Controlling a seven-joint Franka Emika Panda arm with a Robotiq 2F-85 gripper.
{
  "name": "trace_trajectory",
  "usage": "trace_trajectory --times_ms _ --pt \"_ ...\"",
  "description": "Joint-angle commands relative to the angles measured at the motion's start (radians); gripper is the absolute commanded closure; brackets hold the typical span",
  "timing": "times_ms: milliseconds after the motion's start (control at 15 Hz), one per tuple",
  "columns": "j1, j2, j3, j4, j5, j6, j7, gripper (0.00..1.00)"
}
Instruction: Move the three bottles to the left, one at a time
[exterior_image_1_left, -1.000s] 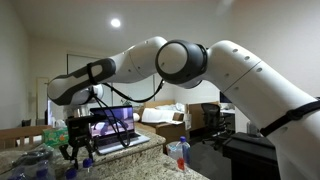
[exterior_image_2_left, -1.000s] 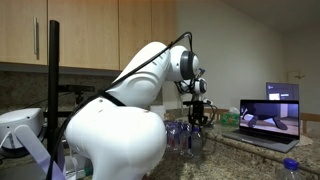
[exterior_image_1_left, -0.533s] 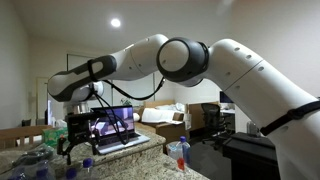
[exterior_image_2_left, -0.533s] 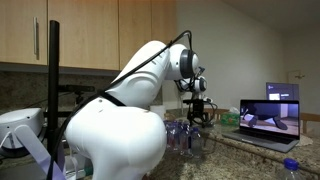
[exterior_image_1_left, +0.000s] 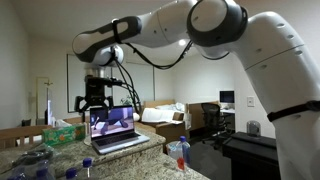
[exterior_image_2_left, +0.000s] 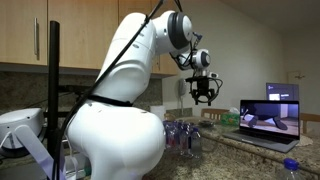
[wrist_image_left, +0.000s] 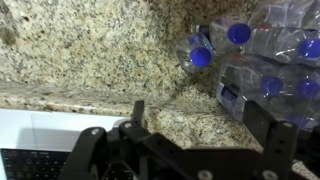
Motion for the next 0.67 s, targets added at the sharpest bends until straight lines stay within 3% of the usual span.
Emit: trace_trajectory --times_ms 0,200,600 --pt "-0.088 -0.197 -0.020 -0.234 0.077 0.022 0.002 0.00" --pt "-0.162 -0.306 -0.060 -0.373 0.104 0.036 -0.017 0.00" --pt "-0.306 -0.475 -0.163 -0.610 -0.027 0.061 0.024 0.00"
